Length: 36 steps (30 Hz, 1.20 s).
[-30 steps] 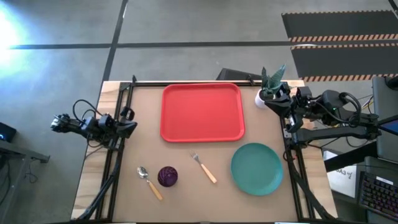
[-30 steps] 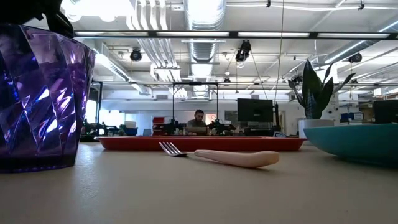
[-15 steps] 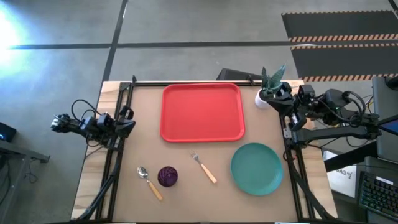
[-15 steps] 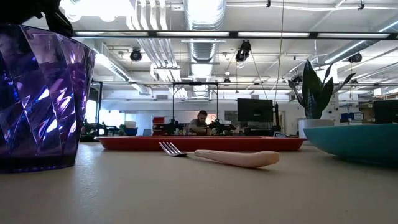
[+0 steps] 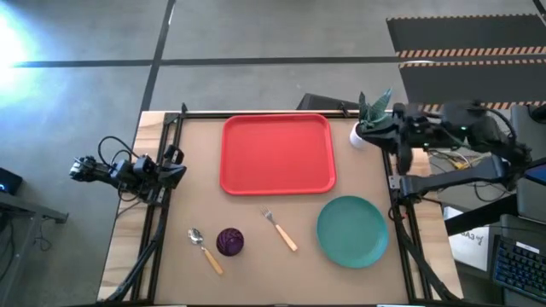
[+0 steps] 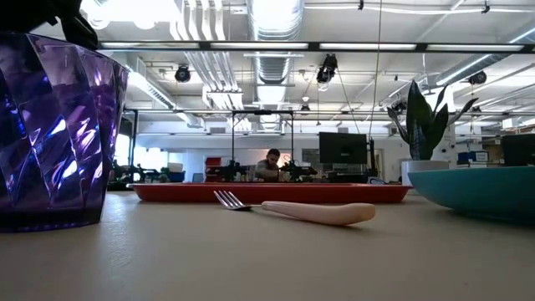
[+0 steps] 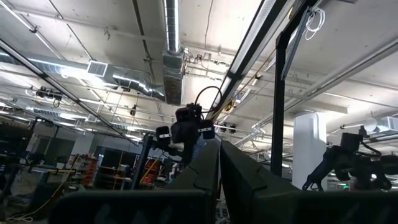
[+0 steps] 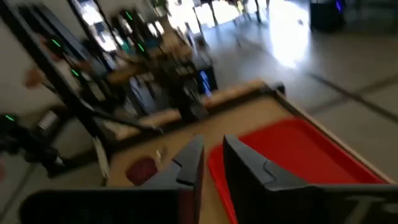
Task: Pick and place plate/cup/fork/spoon on tray
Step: Put the green plate on the orange tray
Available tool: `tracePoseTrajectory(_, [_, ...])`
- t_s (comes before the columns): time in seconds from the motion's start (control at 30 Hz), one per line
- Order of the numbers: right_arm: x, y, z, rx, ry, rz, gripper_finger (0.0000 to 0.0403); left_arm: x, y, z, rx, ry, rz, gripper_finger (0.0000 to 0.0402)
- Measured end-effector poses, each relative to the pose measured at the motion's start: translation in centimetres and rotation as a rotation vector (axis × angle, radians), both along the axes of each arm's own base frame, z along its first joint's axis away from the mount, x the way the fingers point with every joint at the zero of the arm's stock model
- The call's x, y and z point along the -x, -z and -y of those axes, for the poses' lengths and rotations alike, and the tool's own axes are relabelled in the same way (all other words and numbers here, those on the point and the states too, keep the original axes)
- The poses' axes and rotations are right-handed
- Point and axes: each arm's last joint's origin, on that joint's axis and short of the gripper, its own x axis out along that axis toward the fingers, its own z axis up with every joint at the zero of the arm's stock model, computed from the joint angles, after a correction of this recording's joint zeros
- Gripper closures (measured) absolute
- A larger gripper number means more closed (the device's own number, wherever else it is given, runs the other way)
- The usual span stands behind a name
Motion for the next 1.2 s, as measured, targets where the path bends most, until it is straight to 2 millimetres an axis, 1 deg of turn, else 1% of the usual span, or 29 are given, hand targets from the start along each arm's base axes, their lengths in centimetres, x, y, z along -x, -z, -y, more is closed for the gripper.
tracePoseTrajectory(0.13, [-0.7, 0.2, 0.2, -0.022, 0.081, -0.224, 0.029, 0.0, 0.0, 0.0, 0.0, 0.0, -0.001, 0.0402])
tracePoseTrajectory(0.23, [-1.1, 1.1, 0.3, -0.082, 0.132, -0.408, 0.0266, 0.0, 0.0, 0.0, 0.0, 0.001, 0.0, 0.0402])
tracePoseTrajectory(0.33, [-1.5, 2.5, 0.3, -0.138, 0.181, -0.59, 0.0259, 0.0, 0.0, 0.0, 0.0, 0.001, -0.001, 0.0402])
tracePoseTrajectory(0.43, [-2.0, 3.8, 0.1, -0.181, 0.204, -0.737, 0.0263, 0.0, 0.0, 0.0, 0.0, 0.0, -0.001, 0.0402])
tracePoseTrajectory(0.5, [-2.1, 4.1, -0.2, -0.203, 0.191, -0.783, 0.0268, 0.0, 0.0, 0.0, 0.0, 0.0, -0.001, 0.0402])
tracePoseTrajectory(0.67, [-3.3, 5.0, -1.4, -0.245, 0.131, -0.839, 0.0275, 0.0, 0.0, 0.0, 0.0, 0.001, -0.001, 0.0402])
tracePoseTrajectory(0.73, [-3.9, 5.4, -2.2, -0.251, 0.123, -0.867, 0.0273, 0.0, 0.0, 0.0, 0.0, 0.001, -0.001, 0.0402])
tracePoseTrajectory(0.9, [-3.9, 6.0, -4.4, -0.242, 0.084, -0.911, 0.026, 0.0, 0.0, 0.0, 0.0, 0.001, -0.002, 0.0402])
tracePoseTrajectory(1.03, [-4.2, 7.7, -6.2, -0.242, 0.092, -0.979, 0.0253, 0.0, 0.0, 0.0, 0.0, 0.001, -0.002, 0.0402])
tracePoseTrajectory(1.2, [-3.5, 10.8, -8.0, -0.213, 0.11, -1.098, 0.0252, 0.0, 0.0, 0.0, -0.001, 0.001, -0.004, 0.0402])
